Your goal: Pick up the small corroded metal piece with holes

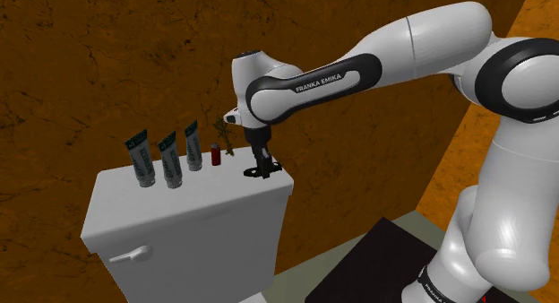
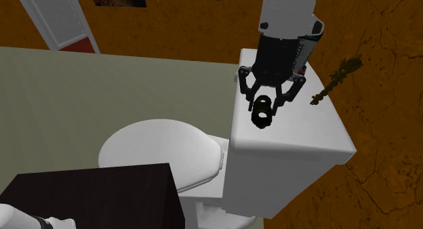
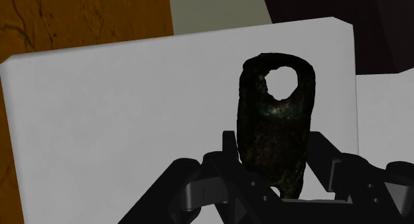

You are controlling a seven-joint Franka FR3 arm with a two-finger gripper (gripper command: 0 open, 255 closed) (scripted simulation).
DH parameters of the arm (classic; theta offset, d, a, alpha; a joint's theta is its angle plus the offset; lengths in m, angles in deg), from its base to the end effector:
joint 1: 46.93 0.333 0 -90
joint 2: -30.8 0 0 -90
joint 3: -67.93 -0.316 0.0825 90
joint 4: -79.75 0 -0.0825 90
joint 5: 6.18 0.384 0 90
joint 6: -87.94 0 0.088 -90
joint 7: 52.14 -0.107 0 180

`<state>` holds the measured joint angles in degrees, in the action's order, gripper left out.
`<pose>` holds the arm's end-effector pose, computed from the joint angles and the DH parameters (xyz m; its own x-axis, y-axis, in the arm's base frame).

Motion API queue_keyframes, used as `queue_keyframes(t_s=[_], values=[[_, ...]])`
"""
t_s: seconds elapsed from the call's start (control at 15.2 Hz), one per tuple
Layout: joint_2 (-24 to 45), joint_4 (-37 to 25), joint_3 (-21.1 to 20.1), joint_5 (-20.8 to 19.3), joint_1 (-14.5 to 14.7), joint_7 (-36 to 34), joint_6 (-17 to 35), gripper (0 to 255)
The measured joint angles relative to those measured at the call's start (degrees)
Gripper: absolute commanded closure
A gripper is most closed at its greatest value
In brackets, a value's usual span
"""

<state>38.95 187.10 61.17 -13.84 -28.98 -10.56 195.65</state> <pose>0.5333 0.2319 0.4263 0.3503 0.9209 -0.1709 0.9338 -0.3575 -0.0128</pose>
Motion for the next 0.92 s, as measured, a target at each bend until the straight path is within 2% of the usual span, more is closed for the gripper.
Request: queue_keyframes(t_s=[0.92], values=[[-1.9, -7.8, -0.1, 0.5, 0.0, 1.3, -9.7, 255]])
